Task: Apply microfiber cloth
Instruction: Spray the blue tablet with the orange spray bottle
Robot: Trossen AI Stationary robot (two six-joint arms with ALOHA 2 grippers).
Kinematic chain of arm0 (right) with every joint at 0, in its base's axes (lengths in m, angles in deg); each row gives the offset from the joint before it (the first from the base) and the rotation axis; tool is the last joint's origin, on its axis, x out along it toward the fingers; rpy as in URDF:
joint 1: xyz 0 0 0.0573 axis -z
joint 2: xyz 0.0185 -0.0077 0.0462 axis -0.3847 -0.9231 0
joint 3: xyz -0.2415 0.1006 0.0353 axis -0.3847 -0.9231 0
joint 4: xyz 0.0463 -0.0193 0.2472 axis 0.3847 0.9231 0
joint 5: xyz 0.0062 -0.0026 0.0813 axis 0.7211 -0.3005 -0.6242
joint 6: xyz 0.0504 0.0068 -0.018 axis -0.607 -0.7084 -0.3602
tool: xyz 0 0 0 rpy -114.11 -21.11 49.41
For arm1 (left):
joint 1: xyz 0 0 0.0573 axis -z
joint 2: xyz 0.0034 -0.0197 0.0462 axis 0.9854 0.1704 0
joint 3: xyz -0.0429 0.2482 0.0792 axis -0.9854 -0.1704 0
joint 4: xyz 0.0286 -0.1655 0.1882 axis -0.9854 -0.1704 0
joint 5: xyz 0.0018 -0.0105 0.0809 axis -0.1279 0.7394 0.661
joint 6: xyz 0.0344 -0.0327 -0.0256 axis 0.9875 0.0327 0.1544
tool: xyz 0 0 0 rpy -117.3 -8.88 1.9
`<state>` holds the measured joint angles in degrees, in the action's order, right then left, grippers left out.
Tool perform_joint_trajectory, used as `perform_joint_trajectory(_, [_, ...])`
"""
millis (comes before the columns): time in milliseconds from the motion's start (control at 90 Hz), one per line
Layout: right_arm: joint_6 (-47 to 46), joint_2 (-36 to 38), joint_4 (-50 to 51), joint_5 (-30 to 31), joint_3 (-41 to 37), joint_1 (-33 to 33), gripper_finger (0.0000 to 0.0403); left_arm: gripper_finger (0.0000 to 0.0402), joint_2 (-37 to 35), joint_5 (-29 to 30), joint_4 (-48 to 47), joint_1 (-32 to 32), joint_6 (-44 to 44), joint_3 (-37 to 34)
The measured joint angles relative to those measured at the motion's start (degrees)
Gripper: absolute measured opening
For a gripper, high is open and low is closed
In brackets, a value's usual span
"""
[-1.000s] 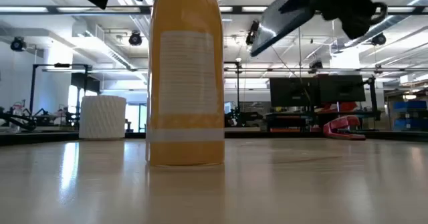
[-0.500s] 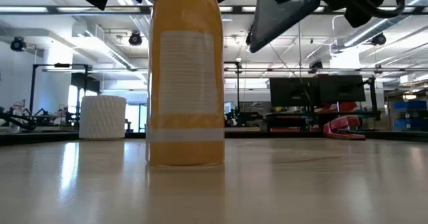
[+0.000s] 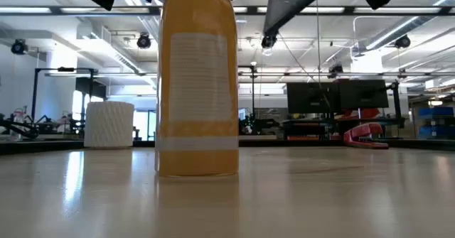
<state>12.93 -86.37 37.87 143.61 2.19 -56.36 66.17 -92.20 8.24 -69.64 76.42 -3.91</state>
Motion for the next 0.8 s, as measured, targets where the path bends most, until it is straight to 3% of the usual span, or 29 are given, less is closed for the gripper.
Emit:
perform_joint_trajectory(256, [0.0,0.0,0.9,0.0,2.6,0.1,0.0008,0.0172,0.0,-0.4,-0.3,0.1,0.1,0.0])
perform_joint_trajectory(378, [0.0,0.0,1.4,0.1,5.3,0.1,0.0008,0.0134,0.0,0.0,-0.4,0.1,0.4,0.0])
perform_joint_trajectory(511, [-0.2,0.0,1.4,0.0,6.7,0.1,0.0008,0.0141,0.0,0.3,-0.6,0.0,-0.1,0.0])
perform_joint_trajectory(800, [-4.5,0.0,1.5,-0.3,5.0,0.5,0.0008,0.0227,-3.3,0.2,-6.7,0.0,-1.7,0.0])
